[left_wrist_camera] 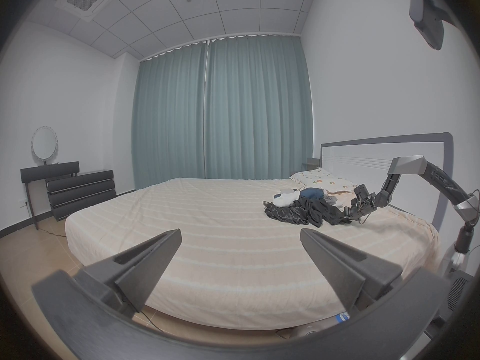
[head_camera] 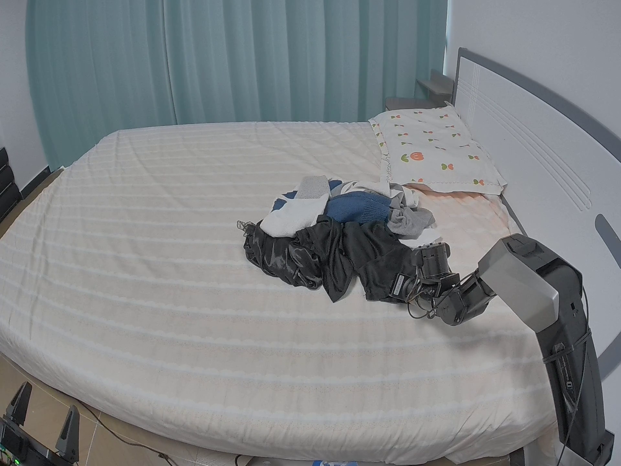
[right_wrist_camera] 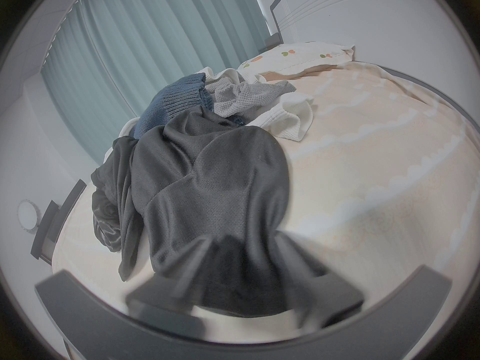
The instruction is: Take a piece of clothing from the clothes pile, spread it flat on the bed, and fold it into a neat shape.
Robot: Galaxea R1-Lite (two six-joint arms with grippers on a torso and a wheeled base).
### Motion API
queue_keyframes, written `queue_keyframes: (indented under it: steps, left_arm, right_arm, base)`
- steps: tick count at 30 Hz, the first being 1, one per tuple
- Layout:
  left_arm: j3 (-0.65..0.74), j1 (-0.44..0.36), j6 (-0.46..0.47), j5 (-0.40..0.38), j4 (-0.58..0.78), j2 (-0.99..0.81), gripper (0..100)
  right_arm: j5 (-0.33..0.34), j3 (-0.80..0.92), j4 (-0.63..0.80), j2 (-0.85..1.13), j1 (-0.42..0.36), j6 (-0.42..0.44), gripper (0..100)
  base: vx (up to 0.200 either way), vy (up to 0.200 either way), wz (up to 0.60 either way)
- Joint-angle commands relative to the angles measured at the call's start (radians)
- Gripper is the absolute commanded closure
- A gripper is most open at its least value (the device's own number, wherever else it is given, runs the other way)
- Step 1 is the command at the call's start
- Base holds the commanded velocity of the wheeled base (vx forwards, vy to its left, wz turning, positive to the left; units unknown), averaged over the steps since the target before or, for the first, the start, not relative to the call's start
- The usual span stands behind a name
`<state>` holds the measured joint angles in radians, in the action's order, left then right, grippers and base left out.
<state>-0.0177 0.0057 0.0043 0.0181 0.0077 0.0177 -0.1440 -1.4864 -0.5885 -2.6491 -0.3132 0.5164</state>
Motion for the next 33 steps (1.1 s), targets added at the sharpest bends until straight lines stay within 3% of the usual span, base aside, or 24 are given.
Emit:
queue_keyframes:
  steps: [1, 8, 15, 17, 23, 28, 33]
  left_arm:
    - [0.018, 0.000, 0.000, 0.000, 0.000, -0.012, 0]
    - [0.018, 0.000, 0.000, 0.000, 0.000, -0.013, 0]
    - [0.018, 0.000, 0.000, 0.000, 0.000, -0.013, 0]
    - [0.018, -0.001, 0.000, 0.000, 0.000, -0.012, 0]
    - [0.018, 0.000, 0.000, 0.000, 0.000, -0.013, 0]
    - [0.018, 0.000, 0.003, 0.000, 0.000, -0.012, 0]
    - [0.018, -0.001, 0.000, -0.001, -0.002, -0.012, 0]
  right_arm:
    - [0.001, 0.003, -0.008, 0.012, 0.000, 0.002, 100]
    - [0.021, 0.078, -0.011, 0.078, 0.000, 0.051, 100]
    - [0.146, 0.255, -0.088, 0.184, 0.017, 0.122, 100]
    - [0.228, 0.379, -0.172, 0.241, 0.039, 0.129, 100]
    - [0.343, 0.612, -0.332, 0.324, 0.086, 0.131, 100]
    - [0.380, 0.768, -0.450, 0.370, 0.106, 0.177, 100]
    - [0.382, 0.948, -0.640, 0.425, 0.100, 0.289, 100]
  base:
    - [0.000, 0.000, 0.00]
    - [0.000, 0.000, 0.00]
    - [0.000, 0.000, 0.00]
    - [0.000, 0.000, 0.00]
    - [0.000, 0.000, 0.00]
    - [0.000, 0.000, 0.00]
    - [0.000, 0.000, 0.00]
